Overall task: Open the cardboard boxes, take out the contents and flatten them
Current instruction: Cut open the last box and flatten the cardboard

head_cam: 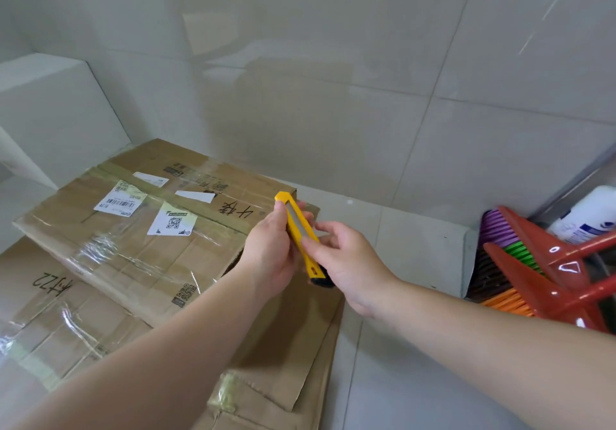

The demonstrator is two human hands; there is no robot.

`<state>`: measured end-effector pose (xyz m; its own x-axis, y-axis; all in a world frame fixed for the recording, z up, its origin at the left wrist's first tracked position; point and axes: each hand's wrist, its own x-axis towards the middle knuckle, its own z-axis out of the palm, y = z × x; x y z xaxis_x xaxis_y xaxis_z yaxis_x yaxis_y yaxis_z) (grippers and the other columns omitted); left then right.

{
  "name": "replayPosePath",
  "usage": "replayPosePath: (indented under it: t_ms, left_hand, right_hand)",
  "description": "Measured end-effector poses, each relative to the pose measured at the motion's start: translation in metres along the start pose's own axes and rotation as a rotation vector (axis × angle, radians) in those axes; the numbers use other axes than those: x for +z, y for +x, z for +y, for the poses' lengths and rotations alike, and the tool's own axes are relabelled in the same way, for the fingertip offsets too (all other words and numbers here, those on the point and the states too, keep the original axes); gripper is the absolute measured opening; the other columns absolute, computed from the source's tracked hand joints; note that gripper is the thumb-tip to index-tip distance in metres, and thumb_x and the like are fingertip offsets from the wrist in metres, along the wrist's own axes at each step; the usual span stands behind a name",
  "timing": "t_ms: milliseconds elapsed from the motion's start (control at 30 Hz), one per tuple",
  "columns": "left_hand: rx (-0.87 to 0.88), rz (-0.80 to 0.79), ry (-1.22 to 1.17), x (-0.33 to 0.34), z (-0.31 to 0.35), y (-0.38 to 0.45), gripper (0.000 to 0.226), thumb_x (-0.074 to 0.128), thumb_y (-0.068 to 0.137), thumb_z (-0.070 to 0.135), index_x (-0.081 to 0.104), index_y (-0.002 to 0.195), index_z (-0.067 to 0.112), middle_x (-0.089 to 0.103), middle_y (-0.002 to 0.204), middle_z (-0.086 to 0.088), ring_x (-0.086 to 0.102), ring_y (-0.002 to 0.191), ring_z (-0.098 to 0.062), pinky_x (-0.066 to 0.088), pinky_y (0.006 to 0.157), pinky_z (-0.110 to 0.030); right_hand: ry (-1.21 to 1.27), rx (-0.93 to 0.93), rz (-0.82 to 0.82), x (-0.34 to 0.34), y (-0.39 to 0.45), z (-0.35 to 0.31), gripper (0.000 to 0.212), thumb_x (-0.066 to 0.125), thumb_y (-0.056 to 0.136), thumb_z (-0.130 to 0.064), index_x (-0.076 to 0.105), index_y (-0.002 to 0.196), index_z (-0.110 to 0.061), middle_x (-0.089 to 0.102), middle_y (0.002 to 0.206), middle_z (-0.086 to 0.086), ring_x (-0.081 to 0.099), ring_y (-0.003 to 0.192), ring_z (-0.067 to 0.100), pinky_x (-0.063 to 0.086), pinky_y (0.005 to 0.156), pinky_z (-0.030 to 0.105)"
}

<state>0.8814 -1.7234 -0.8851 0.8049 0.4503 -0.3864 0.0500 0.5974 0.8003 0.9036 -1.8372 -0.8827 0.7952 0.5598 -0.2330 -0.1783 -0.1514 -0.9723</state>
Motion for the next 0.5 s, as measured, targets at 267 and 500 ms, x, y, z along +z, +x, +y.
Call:
replayPosePath:
  t_ms: [267, 500]
  left_hand:
    - [0.034, -0.181, 0.356, -0.014, 0.028, -0.001, 0.040, 0.034, 0.102, 0.037, 0.068, 0.106, 0.016, 0.073, 0.100, -0.001, 0.067, 0.092, -0.022, 0.050, 0.087, -0.039]
    - [0.111, -0.060, 0.522, -0.022, 0.034, -0.002, 0.026, 0.043, 0.097, 0.030, 0.061, 0.104, 0.012, 0.061, 0.085, 0.002, 0.057, 0.071, -0.012, 0.047, 0.073, -0.032]
  right_hand:
    - [-0.253, -0.113, 0.338, 0.038, 0.038, -0.035, 0.021, 0.073, 0.075, -0.025, 0.063, 0.092, -0.018, 0.064, 0.078, -0.002, 0.067, 0.073, 0.026, 0.048, 0.055, 0.029]
    - [-0.429, -0.041, 0.547, 0.018, 0.082, -0.053, 0.019, 0.069, 0.079, -0.026, 0.058, 0.087, -0.012, 0.051, 0.062, -0.001, 0.047, 0.047, 0.016, 0.038, 0.039, 0.018]
